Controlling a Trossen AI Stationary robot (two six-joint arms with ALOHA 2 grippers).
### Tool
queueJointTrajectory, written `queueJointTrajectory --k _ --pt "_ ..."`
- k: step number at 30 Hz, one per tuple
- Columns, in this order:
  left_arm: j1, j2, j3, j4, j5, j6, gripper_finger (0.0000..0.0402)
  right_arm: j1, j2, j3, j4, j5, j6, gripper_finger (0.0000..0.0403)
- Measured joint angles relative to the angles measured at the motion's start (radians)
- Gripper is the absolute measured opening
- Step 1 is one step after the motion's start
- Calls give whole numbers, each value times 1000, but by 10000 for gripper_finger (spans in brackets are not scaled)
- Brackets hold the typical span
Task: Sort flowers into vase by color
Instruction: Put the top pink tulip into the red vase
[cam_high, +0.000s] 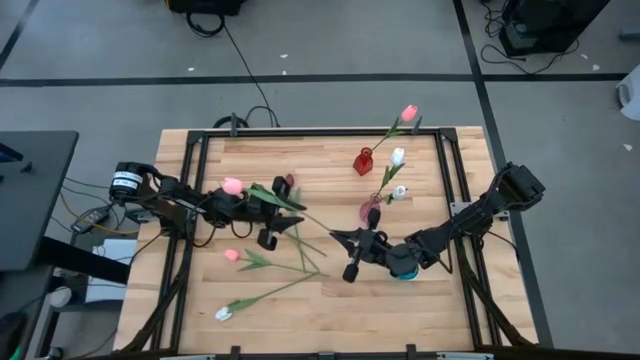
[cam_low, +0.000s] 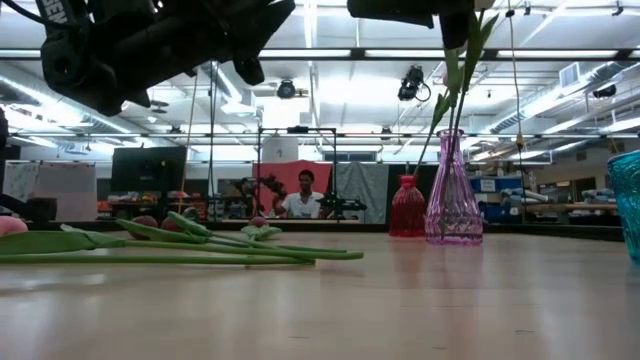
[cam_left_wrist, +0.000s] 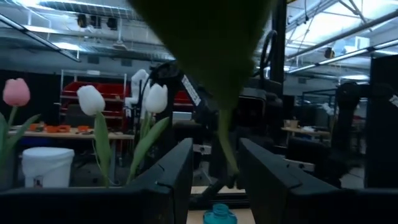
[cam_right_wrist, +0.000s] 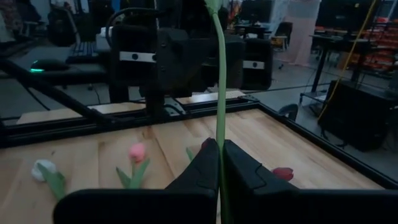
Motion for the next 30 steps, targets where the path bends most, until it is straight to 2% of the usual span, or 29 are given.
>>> queueJointTrajectory --k 8,11,15,20,22,25,27,30 --pt "0 0 0 27 -24 4 122 -20 0 0 -33 -63 36 23" --pt "0 0 0 14 -42 4 88 -26 0 0 -60 -76 87 38" --pt "0 0 0 -9 -38 2 16 -31 -2 0 -89 -117 134 69" --pt "5 -3 7 -74 -44 -18 10 -13 -110 0 -217 -149 168 102" --pt "19 -12 38 -181 -29 -35 8 -5 -177 0 -304 -156 199 107" --pt "42 -19 131 -461 34 -39 6 6 -275 0 -397 -172 212 109" --pt "56 -19 218 -684 64 -1 6 13 -336 0 -439 -203 191 108" --pt "77 -19 344 -984 44 111 8 28 -417 0 -478 -269 126 108"
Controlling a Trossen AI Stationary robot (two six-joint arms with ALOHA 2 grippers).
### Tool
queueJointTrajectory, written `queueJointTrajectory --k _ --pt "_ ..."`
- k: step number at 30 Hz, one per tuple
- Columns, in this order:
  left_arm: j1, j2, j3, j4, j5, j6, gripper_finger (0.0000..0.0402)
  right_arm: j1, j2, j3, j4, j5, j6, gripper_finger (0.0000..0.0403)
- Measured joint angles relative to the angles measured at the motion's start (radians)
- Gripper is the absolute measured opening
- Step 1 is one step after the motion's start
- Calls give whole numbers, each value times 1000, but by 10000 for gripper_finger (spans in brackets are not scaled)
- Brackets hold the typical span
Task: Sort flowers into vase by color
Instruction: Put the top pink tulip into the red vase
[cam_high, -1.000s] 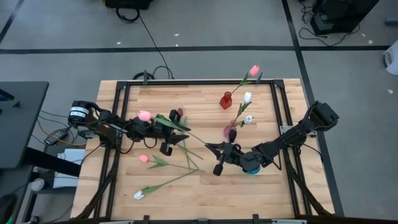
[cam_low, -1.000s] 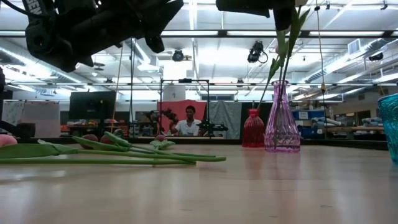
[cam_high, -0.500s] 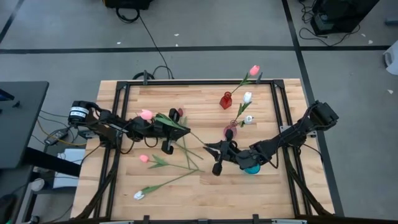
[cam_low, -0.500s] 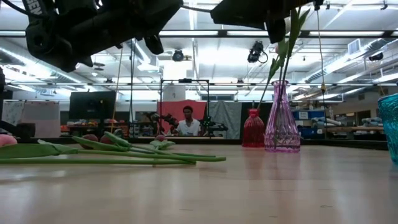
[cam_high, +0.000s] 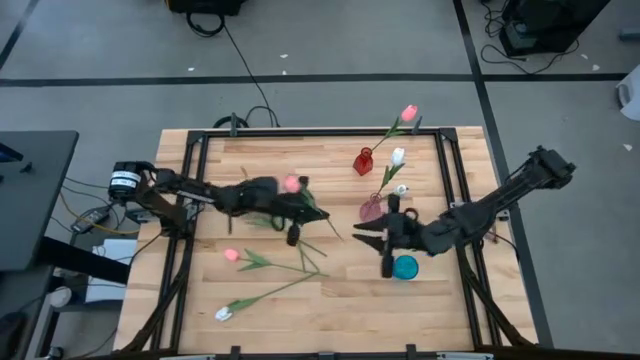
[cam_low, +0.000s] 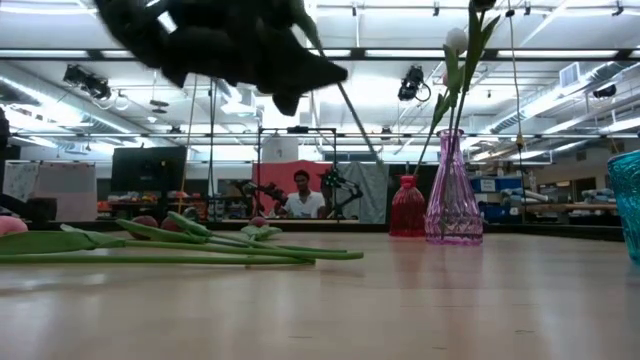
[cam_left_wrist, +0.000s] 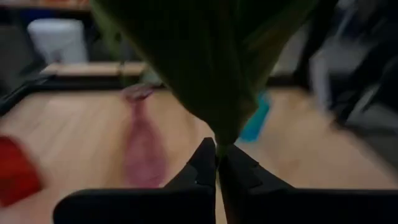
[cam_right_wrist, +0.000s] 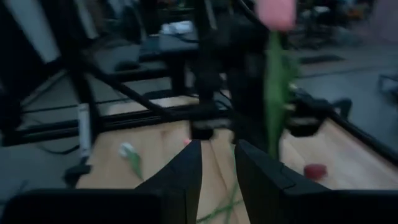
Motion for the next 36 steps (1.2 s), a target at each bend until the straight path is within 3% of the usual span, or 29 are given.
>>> queueJointTrajectory --k 3,10,19,26,36 --pt "31 0 95 -147 -27 80 8 25 -78 0 0 -22 -85 108" --pt "135 3 219 -201 -5 145 8 55 -216 -2 1 74 -306 107" --pt "277 28 319 -196 48 204 9 44 -274 -4 -52 132 -302 107" --pt "361 189 476 -203 137 177 9 3 -350 -4 -111 -21 -277 107" --pt "403 351 656 -256 120 223 10 1 -356 -4 -170 -20 -215 107"
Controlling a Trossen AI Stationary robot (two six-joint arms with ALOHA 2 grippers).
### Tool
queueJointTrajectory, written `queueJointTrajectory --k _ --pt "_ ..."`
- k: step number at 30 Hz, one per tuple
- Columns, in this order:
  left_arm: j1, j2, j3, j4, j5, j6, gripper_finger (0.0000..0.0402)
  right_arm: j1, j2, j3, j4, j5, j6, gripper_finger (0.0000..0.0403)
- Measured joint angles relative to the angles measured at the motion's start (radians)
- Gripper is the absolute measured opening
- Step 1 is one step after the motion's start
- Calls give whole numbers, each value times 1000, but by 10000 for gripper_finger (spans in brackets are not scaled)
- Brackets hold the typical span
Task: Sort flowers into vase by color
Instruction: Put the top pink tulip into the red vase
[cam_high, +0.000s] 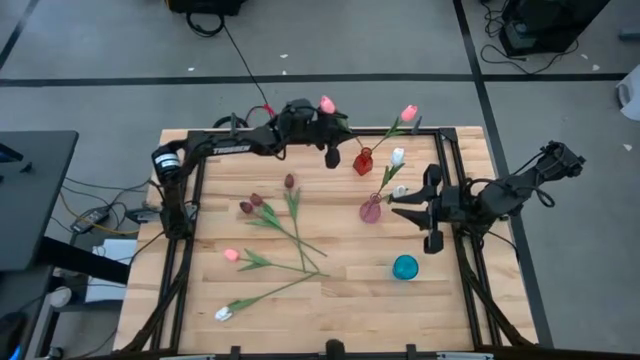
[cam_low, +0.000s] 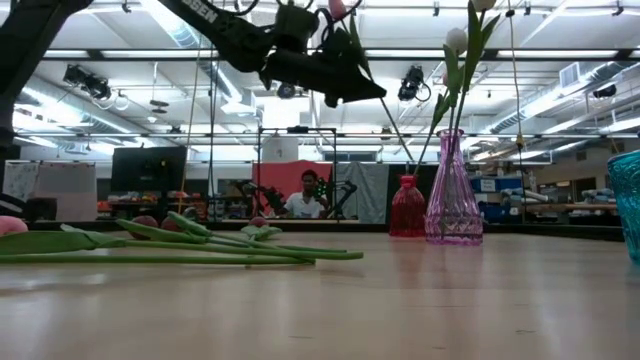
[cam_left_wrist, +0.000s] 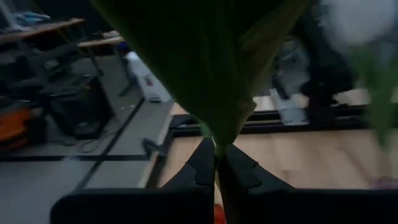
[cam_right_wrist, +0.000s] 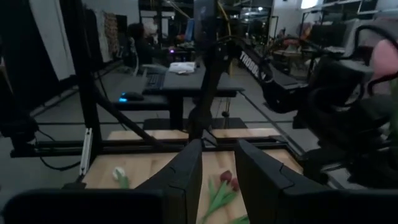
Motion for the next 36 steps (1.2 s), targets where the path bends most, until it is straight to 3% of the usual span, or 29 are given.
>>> queueJointTrajectory --k 27,36 --pt "25 48 -1 33 -6 50 10 -2 23 0 23 37 21 107" --pt "22 92 124 -202 13 89 10 -47 31 1 38 34 15 107"
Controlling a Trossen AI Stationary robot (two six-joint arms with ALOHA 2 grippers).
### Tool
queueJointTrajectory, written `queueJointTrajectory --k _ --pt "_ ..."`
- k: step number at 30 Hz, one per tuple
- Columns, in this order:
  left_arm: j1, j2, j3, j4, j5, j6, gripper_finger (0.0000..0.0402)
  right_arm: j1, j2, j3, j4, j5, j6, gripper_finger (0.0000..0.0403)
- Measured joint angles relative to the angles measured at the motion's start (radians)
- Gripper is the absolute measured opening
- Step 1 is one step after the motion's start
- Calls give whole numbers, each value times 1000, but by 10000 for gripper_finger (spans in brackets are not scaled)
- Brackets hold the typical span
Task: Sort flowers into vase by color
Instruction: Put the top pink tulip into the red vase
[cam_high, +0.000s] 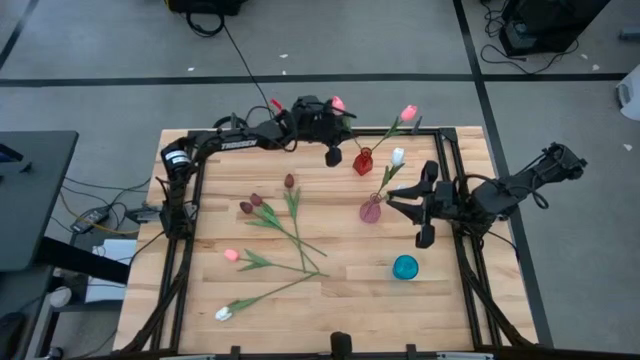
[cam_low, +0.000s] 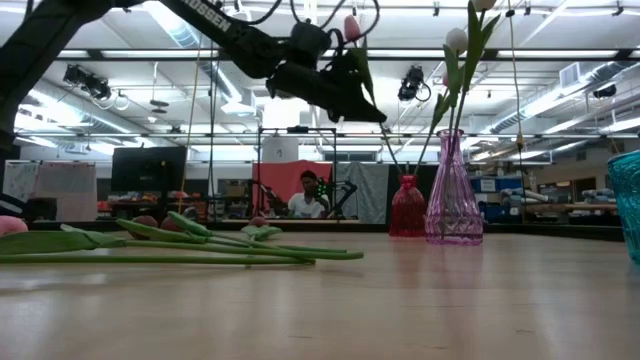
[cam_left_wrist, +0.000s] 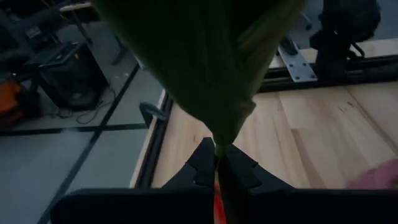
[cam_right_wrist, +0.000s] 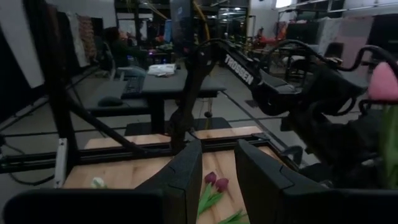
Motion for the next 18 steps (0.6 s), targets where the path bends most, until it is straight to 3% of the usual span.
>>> queueJointTrajectory --k 5,10,18 --pt "0 48 105 -111 39 -3 10 -20 17 0 1 -31 6 107" --pt "10 109 198 -226 140 2 10 -12 16 0 23 -78 1 107" --pt "2 171 257 -254 155 24 10 -15 1 0 10 -77 -12 107"
